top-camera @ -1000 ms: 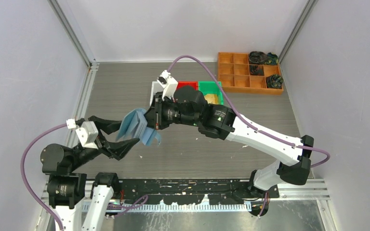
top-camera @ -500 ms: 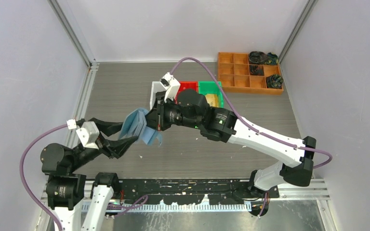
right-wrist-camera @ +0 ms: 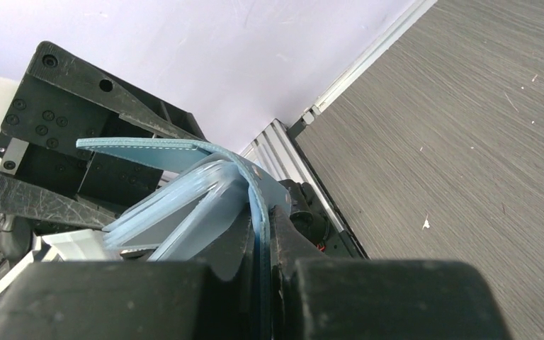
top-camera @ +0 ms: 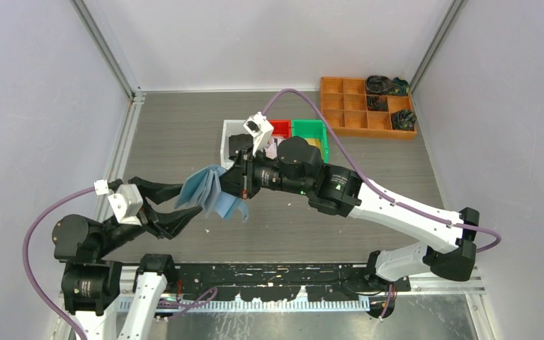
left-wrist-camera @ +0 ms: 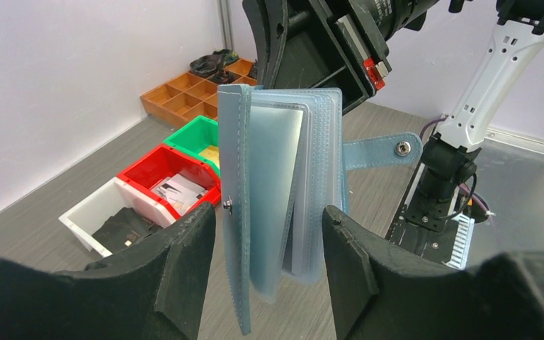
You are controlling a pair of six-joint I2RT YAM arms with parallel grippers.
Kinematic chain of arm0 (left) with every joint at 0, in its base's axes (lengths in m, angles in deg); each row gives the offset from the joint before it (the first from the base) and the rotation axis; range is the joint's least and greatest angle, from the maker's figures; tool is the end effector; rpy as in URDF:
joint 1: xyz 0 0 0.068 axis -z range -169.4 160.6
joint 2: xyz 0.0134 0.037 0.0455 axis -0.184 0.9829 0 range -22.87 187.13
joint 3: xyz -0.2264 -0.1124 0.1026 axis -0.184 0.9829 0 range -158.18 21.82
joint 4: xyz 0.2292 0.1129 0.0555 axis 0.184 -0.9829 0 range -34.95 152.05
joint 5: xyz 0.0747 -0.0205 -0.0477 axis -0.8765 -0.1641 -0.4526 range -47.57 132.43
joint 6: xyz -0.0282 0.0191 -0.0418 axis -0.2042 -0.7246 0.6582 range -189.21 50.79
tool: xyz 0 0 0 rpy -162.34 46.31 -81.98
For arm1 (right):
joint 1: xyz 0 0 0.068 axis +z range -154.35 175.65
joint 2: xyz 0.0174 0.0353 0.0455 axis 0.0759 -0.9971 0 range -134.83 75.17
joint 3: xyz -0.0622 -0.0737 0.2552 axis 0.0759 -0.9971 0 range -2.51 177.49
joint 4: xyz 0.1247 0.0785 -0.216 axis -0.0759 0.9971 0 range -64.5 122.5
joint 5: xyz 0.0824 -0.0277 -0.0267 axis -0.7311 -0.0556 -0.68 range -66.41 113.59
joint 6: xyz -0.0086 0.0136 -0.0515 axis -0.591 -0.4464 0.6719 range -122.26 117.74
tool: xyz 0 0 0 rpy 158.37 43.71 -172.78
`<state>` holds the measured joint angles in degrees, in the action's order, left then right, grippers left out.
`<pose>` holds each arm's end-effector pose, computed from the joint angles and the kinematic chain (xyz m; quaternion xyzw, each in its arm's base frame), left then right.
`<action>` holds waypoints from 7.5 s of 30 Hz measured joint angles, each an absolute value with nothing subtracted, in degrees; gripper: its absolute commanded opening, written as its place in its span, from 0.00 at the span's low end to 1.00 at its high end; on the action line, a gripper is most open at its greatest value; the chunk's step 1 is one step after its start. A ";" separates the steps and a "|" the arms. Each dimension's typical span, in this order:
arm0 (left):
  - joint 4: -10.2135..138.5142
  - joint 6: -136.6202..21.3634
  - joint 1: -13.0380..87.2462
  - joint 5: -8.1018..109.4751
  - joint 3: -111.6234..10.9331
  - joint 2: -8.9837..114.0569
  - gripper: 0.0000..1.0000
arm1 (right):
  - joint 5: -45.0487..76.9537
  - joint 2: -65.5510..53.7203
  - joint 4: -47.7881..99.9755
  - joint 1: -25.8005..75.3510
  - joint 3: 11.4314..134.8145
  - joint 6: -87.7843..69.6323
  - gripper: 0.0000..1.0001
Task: Take the credit cards out of the card holder
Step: Remove the credit card from the card holder.
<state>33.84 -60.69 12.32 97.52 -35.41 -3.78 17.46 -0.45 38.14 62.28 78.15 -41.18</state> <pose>0.0182 -0.0298 0.4147 0.3197 0.5903 -0.3568 0.6497 0.1161 0.2784 0.4360 -0.2142 0.7210 0.5481 0.3658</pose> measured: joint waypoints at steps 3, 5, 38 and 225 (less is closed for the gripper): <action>33.47 -60.67 12.32 97.71 -36.20 -3.38 0.52 | 17.18 0.71 37.03 62.28 76.71 -40.72 0.01; 33.36 -60.67 12.32 97.60 -36.68 -3.32 0.49 | 16.98 1.67 36.46 62.28 75.77 -40.19 0.01; 35.92 -48.15 12.30 99.46 -39.54 -0.37 0.51 | 2.64 2.81 28.72 62.41 74.17 -38.77 0.01; 47.41 -11.21 11.23 97.82 -33.31 6.65 0.16 | 7.19 -0.25 22.91 57.84 72.14 -54.20 0.13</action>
